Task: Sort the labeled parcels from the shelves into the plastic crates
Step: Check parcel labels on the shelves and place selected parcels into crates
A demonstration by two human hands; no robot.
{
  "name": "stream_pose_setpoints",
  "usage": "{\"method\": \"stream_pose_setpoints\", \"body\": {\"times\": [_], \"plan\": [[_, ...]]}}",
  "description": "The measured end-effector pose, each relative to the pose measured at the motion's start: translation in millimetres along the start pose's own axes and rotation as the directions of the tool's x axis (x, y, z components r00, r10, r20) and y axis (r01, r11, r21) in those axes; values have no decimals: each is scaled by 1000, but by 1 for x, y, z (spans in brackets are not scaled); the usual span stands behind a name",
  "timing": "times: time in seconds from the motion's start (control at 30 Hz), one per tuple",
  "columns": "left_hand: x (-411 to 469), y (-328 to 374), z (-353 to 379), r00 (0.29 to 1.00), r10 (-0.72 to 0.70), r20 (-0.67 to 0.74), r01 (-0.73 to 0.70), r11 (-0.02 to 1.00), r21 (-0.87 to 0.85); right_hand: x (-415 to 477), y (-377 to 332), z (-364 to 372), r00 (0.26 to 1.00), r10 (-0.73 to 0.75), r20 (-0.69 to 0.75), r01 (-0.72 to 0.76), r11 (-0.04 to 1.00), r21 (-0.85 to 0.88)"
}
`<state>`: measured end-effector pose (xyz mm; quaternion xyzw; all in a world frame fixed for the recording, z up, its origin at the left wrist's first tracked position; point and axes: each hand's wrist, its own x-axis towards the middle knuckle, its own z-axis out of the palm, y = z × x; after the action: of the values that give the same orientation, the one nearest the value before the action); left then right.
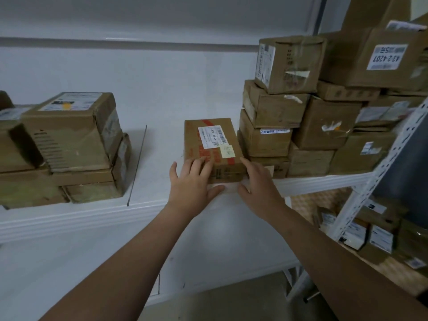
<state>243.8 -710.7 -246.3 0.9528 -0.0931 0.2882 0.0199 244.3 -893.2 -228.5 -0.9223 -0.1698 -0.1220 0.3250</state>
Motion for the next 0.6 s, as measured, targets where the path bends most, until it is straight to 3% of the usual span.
{"method": "stream_pose_setpoints", "body": {"times": [0.2, 0.3, 0.4, 0.5, 0.6], "plan": [[-26, -23, -3, 998, -41, -53, 41, 999, 10, 12, -17, 15, 992, 64, 107, -103, 903, 416], [-27, -32, -7, 990, -135, -36, 131, 987, -97, 11, -23, 25, 992, 75, 101, -112, 898, 426], [-22, -39, -15, 951, -305, 52, 309, 932, -189, 3, -36, 40, 984, 22, 175, -104, 873, 476], [-18, -47, -26, 892, -416, 179, 446, 876, -186, -1, -41, 50, 963, -44, 264, -105, 845, 525], [-15, -48, -31, 882, -423, 209, 455, 879, -144, 5, -36, 48, 971, -17, 238, -115, 839, 531]]}}
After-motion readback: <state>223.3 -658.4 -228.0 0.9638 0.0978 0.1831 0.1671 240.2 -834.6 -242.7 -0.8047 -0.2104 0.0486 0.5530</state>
